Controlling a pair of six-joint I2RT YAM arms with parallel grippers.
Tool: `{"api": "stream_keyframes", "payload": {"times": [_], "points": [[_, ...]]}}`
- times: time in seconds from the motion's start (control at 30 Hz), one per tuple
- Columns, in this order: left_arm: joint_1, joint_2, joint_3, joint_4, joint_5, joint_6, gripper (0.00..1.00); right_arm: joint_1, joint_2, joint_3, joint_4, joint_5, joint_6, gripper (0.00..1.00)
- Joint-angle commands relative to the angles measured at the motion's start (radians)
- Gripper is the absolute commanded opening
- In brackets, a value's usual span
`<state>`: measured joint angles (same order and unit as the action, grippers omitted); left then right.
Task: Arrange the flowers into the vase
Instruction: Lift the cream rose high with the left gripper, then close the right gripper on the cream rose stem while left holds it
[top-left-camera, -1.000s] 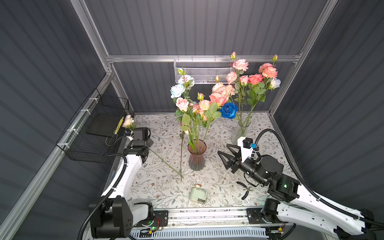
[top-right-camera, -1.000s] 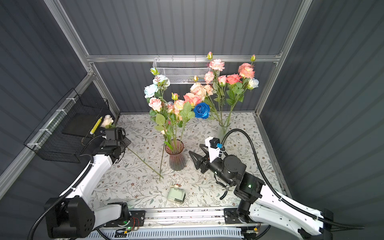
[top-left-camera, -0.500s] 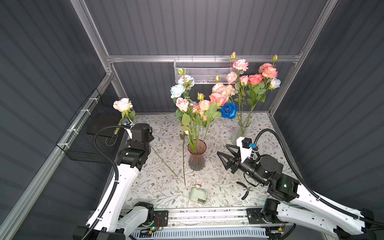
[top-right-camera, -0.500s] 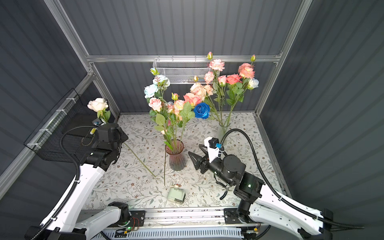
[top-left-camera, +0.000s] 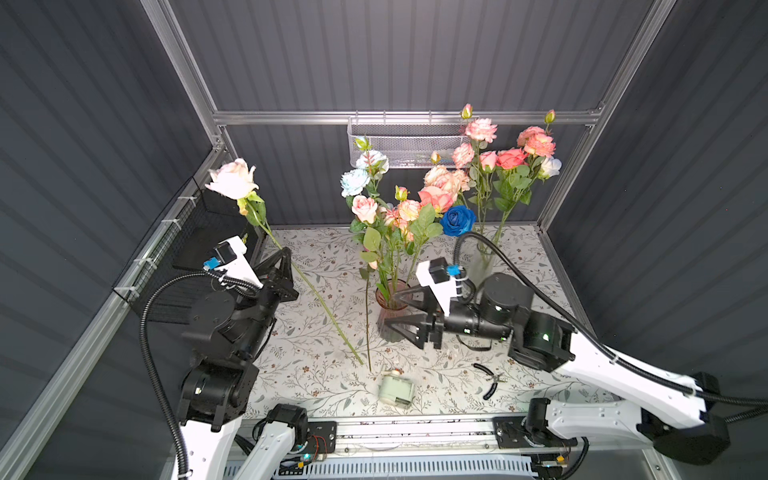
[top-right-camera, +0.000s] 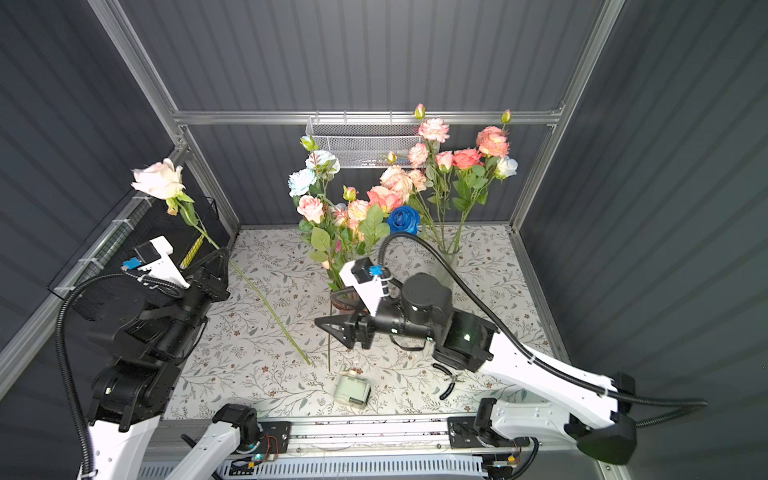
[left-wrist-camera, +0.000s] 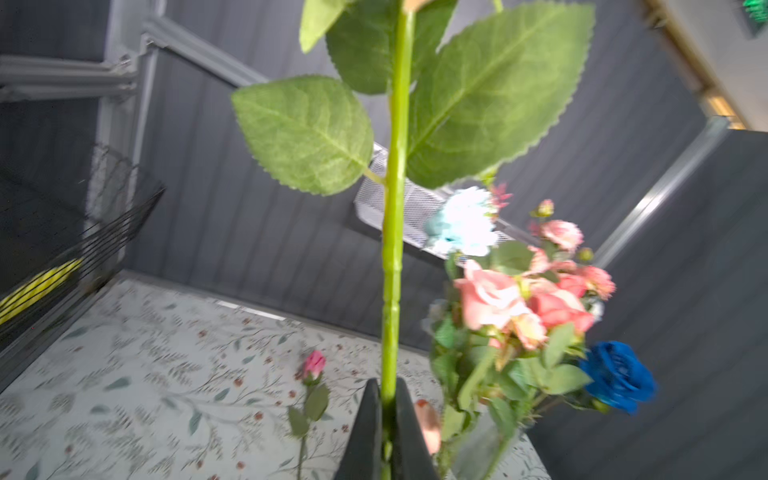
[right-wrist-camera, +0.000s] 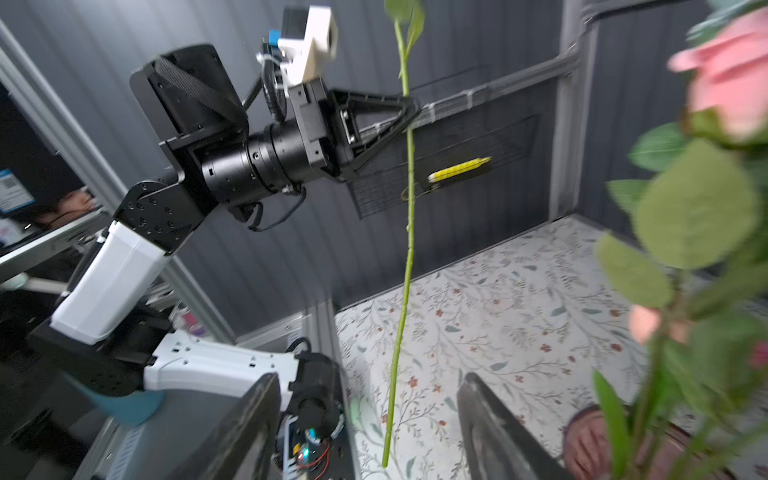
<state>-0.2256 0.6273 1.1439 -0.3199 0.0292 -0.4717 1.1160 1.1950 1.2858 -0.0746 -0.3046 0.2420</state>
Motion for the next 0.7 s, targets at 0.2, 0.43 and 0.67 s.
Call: {"api": "stream_keyframes", "payload": {"times": [0.2,0.43,0.67], "points": [[-0.001,-0.041,0.016,0.169,0.516,0.051,0.0,0.01,0.378,0.486,-0.25,-0.207,-0.038,0.7],[0.0,-0.009,0.003,0.267,0.706,-0.011,0.0,0.01,0.474,0.614,-0.295,-0.225,-0.059,0.57],[0.0,0.014,-0.008,0.252,0.671,-0.042,0.65,0.01,0.405,0.513,-0.22,-0.177,-0.056,0.0]]}}
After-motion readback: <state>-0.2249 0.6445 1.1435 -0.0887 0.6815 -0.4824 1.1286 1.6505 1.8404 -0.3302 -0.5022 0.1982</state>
